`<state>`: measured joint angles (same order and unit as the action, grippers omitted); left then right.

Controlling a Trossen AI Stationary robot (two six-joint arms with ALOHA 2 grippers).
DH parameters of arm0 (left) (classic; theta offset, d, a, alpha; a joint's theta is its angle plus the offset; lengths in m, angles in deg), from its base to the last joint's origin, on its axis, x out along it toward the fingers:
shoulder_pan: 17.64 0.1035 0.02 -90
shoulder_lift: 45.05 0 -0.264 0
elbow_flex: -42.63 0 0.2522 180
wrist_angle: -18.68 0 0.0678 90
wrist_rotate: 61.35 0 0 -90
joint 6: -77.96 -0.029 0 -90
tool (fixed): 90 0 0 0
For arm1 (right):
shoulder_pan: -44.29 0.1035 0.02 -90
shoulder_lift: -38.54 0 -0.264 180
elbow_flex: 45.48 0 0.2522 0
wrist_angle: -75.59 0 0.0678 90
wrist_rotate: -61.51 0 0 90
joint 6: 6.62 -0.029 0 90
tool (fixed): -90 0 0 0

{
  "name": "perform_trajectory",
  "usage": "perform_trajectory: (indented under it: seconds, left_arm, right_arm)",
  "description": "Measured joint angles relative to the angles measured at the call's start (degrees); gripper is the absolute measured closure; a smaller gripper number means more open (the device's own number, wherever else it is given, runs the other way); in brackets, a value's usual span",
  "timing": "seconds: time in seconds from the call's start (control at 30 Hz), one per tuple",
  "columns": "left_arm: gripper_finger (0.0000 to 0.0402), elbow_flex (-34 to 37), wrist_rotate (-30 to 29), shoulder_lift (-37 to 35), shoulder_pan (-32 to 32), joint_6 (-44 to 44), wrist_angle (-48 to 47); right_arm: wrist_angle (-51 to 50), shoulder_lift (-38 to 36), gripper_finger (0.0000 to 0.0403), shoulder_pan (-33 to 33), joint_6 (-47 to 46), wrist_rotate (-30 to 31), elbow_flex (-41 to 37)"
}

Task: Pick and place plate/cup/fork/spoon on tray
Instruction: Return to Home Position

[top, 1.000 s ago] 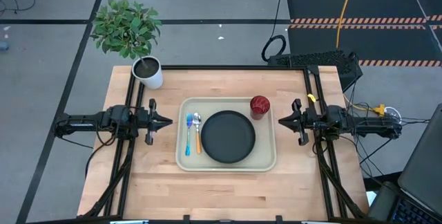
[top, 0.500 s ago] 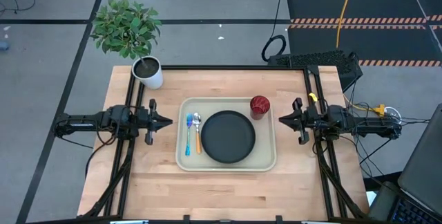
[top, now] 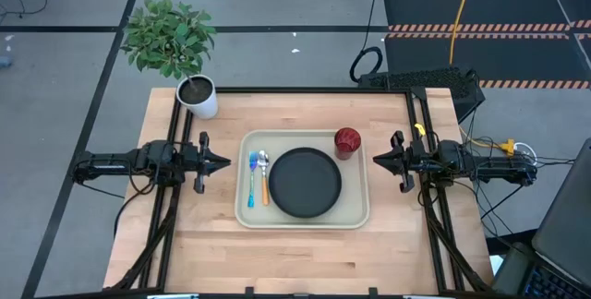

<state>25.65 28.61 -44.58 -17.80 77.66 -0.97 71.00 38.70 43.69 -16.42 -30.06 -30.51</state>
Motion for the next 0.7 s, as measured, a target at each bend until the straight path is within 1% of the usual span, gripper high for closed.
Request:
perform_trajectory:
  seconds: [0.13, 0.7]
  left_arm:
    - [0.0364, 0.02, 0.0, 0.0, 0.02, -1.53, 0.02]
    - [0.0364, -0.01, -0.02, 0.0, 0.02, -1.07, 0.07]
  right_arm:
    - [0.0, 0.0, 0.0383, 0.0, -0.02, 0.0, 0.0]
    - [-0.02, 0.0, 0.0383, 0.0, -0.02, -0.02, 0.0]
